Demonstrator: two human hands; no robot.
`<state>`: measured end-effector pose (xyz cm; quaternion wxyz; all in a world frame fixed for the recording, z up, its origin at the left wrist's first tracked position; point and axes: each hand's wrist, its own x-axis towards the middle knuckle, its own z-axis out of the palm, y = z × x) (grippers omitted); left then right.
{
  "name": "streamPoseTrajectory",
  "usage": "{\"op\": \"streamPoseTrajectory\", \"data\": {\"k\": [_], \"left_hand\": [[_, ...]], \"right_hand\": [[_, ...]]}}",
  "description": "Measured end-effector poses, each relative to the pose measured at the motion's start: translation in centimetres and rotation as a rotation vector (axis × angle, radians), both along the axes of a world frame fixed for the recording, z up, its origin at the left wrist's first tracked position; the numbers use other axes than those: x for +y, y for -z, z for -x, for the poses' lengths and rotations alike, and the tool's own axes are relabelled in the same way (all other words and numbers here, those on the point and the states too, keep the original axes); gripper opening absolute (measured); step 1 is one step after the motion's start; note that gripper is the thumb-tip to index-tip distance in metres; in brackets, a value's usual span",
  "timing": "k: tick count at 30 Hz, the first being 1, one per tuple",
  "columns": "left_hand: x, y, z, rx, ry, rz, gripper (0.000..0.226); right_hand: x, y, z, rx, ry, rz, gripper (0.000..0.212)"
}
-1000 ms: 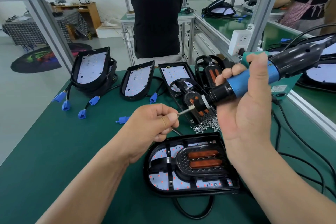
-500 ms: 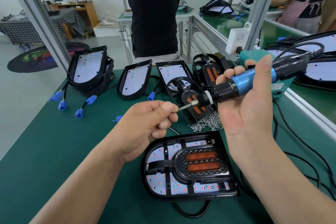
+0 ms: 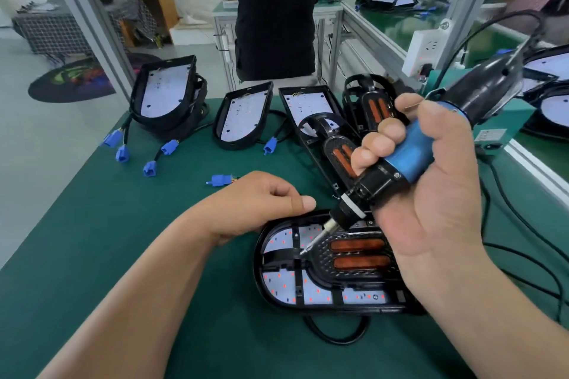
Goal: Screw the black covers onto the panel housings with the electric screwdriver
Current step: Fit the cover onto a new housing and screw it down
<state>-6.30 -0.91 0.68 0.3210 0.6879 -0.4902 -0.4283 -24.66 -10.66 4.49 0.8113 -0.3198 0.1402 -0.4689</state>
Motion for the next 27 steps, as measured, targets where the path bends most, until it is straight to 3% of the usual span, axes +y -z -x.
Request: {"op": "streamPoseTrajectory", "data": {"k": [1,5,11,16,27], "left_hand": [[0.1,-0.1,0.0,0.008,0.016,0.009,0.049],[0.2,-0.5,0.2,0.007,0.061,0.046,0.059],[0.2,-0.4,0.4,-0.012,0.059,0.062,0.058],[0.2,-0.4,0.4,-0.014,0.06,0.068,0.055],[0.4,-0.6,0.6,0.014,0.05,0.058,0.058]], "right_hand": [[0.1,0.2,-0.2,0.051,-0.028,-0.02,0.025],[1.6,0.3,0.9,-0.048,-0.103,0.117,0.009],[2.5,0.8,0.4,0.04,-0.168,0.204,0.011],[2.6,0.9,0.5,0.051,-0.184,0.26,0.019],[3.3,0.8,0.6,0.043,-0.221,0.375,0.016]]}}
